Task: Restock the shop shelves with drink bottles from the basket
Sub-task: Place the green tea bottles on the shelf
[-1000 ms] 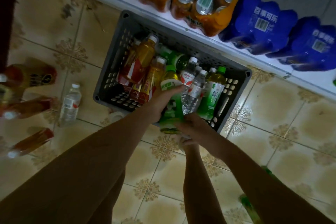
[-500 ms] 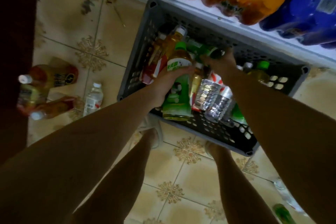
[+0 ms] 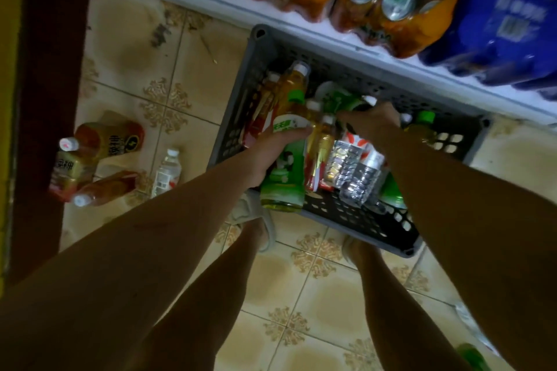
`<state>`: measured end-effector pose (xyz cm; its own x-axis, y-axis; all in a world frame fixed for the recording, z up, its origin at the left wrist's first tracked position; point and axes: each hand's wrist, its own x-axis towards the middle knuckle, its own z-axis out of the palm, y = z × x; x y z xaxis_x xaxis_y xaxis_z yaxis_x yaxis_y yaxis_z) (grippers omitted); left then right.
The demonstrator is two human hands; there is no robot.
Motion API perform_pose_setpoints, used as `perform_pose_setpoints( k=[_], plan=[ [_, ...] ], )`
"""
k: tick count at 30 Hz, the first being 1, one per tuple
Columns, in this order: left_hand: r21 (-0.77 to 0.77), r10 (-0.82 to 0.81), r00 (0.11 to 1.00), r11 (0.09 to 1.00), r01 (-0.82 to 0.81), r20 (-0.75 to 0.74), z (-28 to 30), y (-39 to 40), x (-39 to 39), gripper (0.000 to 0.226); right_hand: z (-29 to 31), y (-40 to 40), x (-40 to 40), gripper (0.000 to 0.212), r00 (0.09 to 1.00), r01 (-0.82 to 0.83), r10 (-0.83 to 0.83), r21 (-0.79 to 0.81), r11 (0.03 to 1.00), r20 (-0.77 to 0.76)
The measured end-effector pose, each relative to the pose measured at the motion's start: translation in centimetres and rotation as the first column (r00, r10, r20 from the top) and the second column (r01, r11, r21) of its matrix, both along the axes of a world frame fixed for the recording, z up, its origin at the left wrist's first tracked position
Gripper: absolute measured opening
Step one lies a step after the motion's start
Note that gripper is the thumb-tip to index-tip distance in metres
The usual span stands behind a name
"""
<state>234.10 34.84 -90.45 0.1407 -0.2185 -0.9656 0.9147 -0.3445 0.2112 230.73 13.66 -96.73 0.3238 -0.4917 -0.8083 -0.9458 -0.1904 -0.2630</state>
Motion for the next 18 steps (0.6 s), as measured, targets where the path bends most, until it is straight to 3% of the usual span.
perform_pose_setpoints(
  k=[2,5,7,10,11,14,18],
  plan=[
    [0.005,-0.001,1.0,1.0,0.001,0.027,2.4,-0.2,-0.6,0.053,3.1,-0.6,-2.0,0.07,0.947,0.321,-0.318,0.163,0.933,-0.043],
    [0.015,0.026,0.997,1.0,-0.027,0.068,6.6,-0.4,-1.6,0.052,9.7,-1.3,-5.6,0.058,0.783,0.603,-0.611,0.381,0.701,-0.118],
    [-0.004,0.032,0.996,0.999,-0.031,0.085,10.8,-1.2,-2.3,0.05,16.0,-1.7,-8.3,0.045,0.666,0.698,-0.725,0.488,0.524,-0.174],
    [-0.012,0.013,0.993,1.0,-0.012,0.114,19.1,-3.0,-3.3,0.051,26.3,-2.7,-11.9,0.049,0.571,0.703,-0.772,0.653,0.283,-0.279],
    [-0.009,0.006,0.993,1.0,-0.005,0.115,22.4,-3.5,-3.8,0.05,30.1,-3.0,-12.9,0.051,0.598,0.67,-0.743,0.696,0.257,-0.301],
    [-0.054,0.005,0.993,0.999,0.002,0.12,30.2,-4.9,-5.3,0.053,39.3,-3.3,-15.6,0.049,0.748,0.526,-0.606,0.797,0.296,-0.269],
    [-0.165,0.089,0.991,0.984,-0.073,0.095,38.6,-5.8,-7.2,0.054,48.0,-2.7,-16.7,0.07,0.923,0.187,-0.385,0.899,0.395,-0.023]
  ],
)
